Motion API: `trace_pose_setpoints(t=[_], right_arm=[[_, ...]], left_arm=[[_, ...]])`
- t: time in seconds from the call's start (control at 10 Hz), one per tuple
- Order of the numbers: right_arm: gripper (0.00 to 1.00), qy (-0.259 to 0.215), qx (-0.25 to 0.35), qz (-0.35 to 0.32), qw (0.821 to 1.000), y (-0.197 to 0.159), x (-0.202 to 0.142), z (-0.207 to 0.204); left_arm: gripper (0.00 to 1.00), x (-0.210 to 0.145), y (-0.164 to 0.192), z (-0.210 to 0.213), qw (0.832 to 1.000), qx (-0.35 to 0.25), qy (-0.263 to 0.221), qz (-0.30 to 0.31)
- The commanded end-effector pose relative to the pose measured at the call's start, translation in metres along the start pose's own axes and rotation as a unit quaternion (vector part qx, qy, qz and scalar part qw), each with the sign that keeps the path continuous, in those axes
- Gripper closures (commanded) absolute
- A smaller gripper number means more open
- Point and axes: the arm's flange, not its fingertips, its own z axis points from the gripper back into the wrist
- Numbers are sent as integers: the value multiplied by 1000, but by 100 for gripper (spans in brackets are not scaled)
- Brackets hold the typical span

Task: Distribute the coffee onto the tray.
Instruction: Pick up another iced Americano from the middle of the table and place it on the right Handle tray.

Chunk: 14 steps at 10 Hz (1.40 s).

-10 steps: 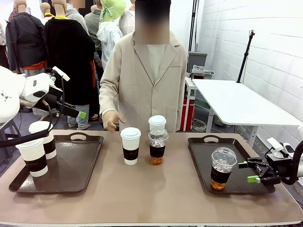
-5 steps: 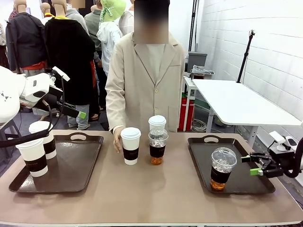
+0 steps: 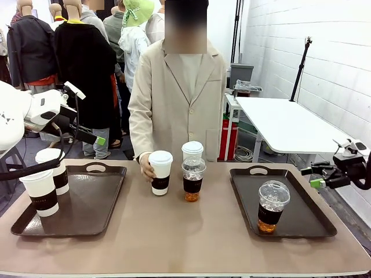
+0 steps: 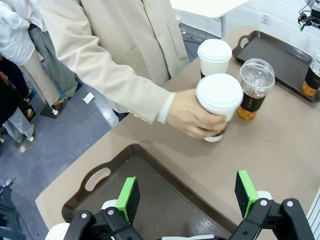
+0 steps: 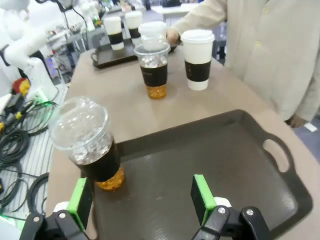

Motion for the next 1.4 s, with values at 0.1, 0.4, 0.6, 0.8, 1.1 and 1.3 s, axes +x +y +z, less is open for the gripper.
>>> trace_pose_setpoints(t=[0.1, 0.4, 0.6, 0.8, 1.1, 1.3], right_arm=[[0, 40, -18, -6, 999, -30, 45, -14], [0, 73, -8, -5, 997, -58, 76, -31], [0, 88, -7, 3, 996, -69, 89, -47], [0, 94, 4, 6, 996, -80, 96, -63], [0, 102, 19, 6, 995, -85, 101, -78], [0, 79, 9, 16, 997, -79, 97, -75]], left_arm=[[0, -2, 1, 0, 1000, -2, 0, 2], [0, -2, 1, 0, 1000, -2, 0, 2], [0, -2, 1, 0, 1000, -2, 0, 2], [0, -2, 1, 0, 1000, -2, 0, 2], [0, -2, 1, 0, 1000, -2, 0, 2], [0, -2, 1, 0, 1000, -2, 0, 2]])
